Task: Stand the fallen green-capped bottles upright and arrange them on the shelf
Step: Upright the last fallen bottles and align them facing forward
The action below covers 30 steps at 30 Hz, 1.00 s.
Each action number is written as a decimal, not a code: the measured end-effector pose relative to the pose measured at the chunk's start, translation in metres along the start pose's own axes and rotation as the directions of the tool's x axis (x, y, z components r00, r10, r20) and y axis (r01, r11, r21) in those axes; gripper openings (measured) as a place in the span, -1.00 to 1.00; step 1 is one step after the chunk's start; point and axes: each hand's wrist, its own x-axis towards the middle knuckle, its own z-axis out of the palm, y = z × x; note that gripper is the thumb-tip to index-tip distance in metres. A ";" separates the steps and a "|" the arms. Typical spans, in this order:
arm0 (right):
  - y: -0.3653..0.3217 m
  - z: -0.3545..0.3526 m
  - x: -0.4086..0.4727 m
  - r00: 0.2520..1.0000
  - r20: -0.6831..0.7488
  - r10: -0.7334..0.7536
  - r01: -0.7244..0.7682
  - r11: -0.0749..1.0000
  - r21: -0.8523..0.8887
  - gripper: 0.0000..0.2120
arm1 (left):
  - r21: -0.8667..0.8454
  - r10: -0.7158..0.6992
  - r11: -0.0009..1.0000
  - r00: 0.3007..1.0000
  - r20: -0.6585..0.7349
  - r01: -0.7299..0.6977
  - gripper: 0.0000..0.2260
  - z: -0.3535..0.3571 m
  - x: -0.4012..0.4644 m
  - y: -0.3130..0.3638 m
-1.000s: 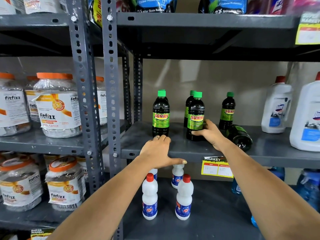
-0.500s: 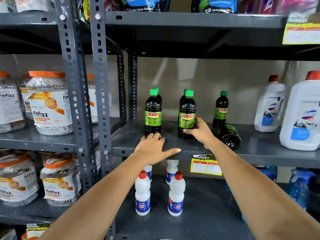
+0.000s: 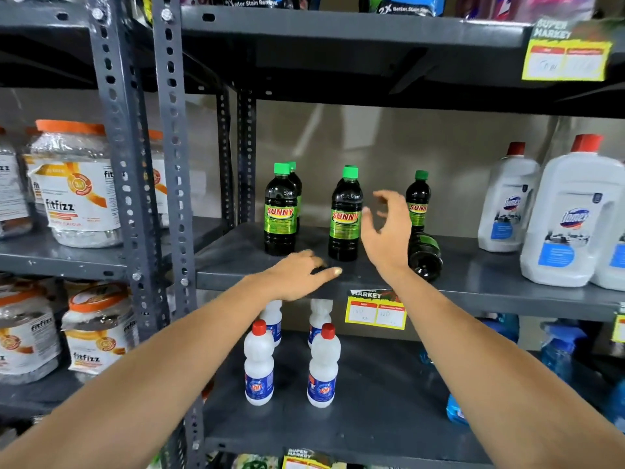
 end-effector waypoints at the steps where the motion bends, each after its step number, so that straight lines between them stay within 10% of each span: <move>1: -0.001 -0.006 0.008 0.999 -0.029 -0.026 0.024 0.998 -0.062 -0.81 | -0.017 0.028 0.999 1.000 0.010 -0.028 -0.48 0.003 0.004 0.012; 6: 0.023 -0.052 0.057 0.946 0.059 0.317 -0.227 0.784 -0.577 -0.70 | 0.043 0.104 0.993 0.984 0.146 -0.111 -0.09 0.014 0.018 0.060; 9: 0.050 -0.081 0.068 0.659 0.170 0.733 -0.329 0.484 -0.811 -0.33 | 0.281 0.127 0.944 0.976 0.176 -0.173 -0.05 0.020 0.027 0.073; 12: 0.069 -0.096 0.058 0.295 0.298 0.908 -0.587 0.419 -0.693 -0.35 | 0.369 0.146 0.915 0.987 0.073 -0.163 -0.19 0.023 0.039 0.076; 14: 0.084 -0.100 0.052 0.232 0.356 0.905 -0.717 0.407 -0.566 -0.44 | 0.393 0.156 0.906 0.987 0.035 -0.157 -0.19 0.023 0.042 0.073; 24: 0.128 -0.107 0.047 0.608 0.405 0.682 -0.752 0.659 0.019 -0.53 | 0.393 0.246 0.892 0.969 -0.011 -0.222 -0.29 0.028 0.049 0.071; 30: 0.137 -0.110 0.037 0.735 0.450 0.507 -0.588 0.807 0.052 -0.54 | 0.116 0.182 0.976 0.983 0.012 -0.183 -0.29 0.032 0.052 0.066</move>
